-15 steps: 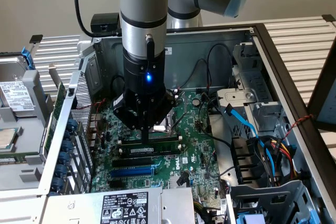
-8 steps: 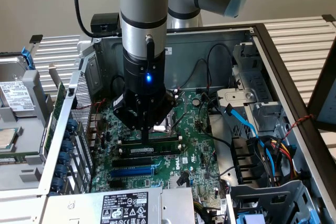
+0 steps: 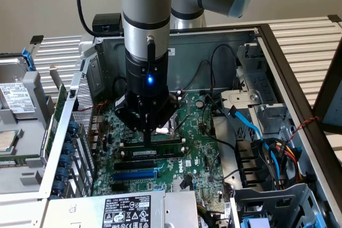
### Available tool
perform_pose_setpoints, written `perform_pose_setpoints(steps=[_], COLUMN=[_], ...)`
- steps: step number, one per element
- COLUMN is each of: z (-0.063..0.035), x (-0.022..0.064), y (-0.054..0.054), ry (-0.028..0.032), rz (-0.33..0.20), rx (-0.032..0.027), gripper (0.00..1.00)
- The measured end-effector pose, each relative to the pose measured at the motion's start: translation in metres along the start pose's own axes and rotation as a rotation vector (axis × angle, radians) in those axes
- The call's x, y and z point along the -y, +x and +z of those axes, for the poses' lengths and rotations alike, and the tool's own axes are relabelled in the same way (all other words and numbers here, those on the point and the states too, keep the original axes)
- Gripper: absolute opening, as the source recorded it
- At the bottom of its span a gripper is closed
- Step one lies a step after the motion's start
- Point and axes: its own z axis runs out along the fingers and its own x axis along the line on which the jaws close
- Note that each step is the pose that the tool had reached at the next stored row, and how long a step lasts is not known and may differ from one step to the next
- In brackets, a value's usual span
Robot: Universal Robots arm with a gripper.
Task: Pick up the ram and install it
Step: 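Press down the ram until it locks into place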
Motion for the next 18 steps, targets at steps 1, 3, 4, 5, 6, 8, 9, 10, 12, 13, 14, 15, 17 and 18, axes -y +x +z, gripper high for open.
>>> perform_pose_setpoints(steps=[1,3,4,5,6,8,9,10,12,13,14,15,17,18], z=[0.0,0.0,0.0,0.0,0.0,0.0,0.0,0.0,0.0,0.0,0.0,0.0,0.0,0.0], x=[0.0,0.0,0.0,0.0,0.0,0.0,0.0,0.0,0.0,0.0,0.0,0.0,0.0,0.0], y=[0.0,0.0,0.0,0.0,0.0,0.0,0.0,0.0,0.0,0.0,0.0,0.0,0.0,0.0], ry=[-0.0003,-0.0008,-0.001,-0.0012,-0.0013,-0.0014,-0.0013,-0.0013,-0.0013,-0.0014,-0.0014,-0.0014,-0.0013,-0.0014], rz=[0.002,0.007,0.01,0.012,0.013,0.013,0.013,0.013,0.013,0.013,0.013,0.013,0.013,0.013], rx=[-0.0001,-0.0002,-0.0003,-0.0003,-0.0004,-0.0004,-0.0004,-0.0004,-0.0004,-0.0004,-0.0004,-0.0004,-0.0004,-0.0004], gripper=[0.11,0.11,0.11,0.11,0.11,0.11,0.11,0.11,0.11,0.11,0.11,0.11,0.11,0.11])
